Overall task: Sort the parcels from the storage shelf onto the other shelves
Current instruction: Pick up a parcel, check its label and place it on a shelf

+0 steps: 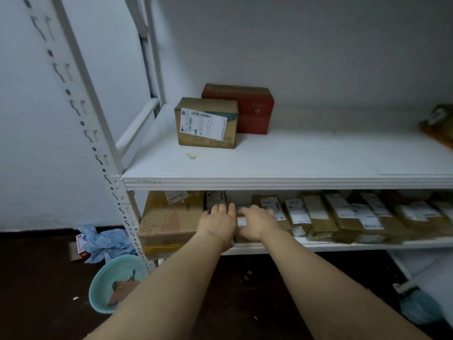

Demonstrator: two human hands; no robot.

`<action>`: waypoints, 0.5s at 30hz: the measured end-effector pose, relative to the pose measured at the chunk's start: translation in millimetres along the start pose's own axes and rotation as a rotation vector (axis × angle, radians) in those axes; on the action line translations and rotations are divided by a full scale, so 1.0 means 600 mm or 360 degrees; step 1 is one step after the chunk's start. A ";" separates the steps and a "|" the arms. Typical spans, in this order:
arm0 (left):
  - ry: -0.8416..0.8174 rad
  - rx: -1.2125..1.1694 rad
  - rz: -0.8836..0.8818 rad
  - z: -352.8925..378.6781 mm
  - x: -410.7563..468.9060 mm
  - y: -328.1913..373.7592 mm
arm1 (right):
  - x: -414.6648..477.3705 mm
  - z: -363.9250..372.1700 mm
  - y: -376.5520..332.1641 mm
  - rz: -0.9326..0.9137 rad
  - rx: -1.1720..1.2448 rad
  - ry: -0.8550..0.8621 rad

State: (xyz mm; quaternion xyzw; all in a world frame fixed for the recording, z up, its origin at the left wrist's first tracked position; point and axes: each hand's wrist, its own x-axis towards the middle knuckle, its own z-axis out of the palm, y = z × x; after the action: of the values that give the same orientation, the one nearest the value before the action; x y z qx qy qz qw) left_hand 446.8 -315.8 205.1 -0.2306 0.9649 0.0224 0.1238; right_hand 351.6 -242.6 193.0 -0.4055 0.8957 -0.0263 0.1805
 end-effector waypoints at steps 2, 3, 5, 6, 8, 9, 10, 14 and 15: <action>0.0165 -0.0051 0.0009 -0.041 -0.017 0.010 | -0.029 -0.047 -0.001 -0.0070 -0.0044 0.0106; 0.0231 -0.0075 0.0011 -0.055 -0.020 0.012 | -0.035 -0.062 -0.003 -0.0101 -0.0030 0.0148; 0.0343 -0.0109 -0.0007 -0.085 -0.022 0.012 | -0.047 -0.100 -0.007 -0.0142 0.0029 0.0255; 0.0390 -0.0117 -0.0029 -0.097 -0.017 0.009 | -0.048 -0.115 -0.010 -0.0149 0.0064 0.0294; 0.0478 -0.0123 -0.0078 -0.122 -0.002 -0.001 | -0.041 -0.146 -0.016 -0.0165 0.0112 0.0345; 0.0515 -0.0132 -0.0115 -0.135 0.009 -0.010 | -0.030 -0.160 -0.018 -0.0174 0.0132 0.0379; 0.0549 -0.0161 -0.0164 -0.147 0.021 -0.020 | -0.017 -0.175 -0.020 -0.0180 0.0153 0.0413; 0.0676 -0.0509 -0.0414 -0.189 0.074 -0.082 | 0.052 -0.234 -0.035 -0.0168 0.0336 0.0564; 0.0704 -0.0626 -0.0472 -0.198 0.089 -0.101 | 0.069 -0.246 -0.042 -0.0162 0.0386 0.0591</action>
State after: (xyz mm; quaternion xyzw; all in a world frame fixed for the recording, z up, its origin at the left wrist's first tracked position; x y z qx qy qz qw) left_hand 401.0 -405.1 307.5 -0.3872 0.9015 0.1395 -0.1338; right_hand 293.5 -304.5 322.7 -0.4137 0.8823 -0.2170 0.0582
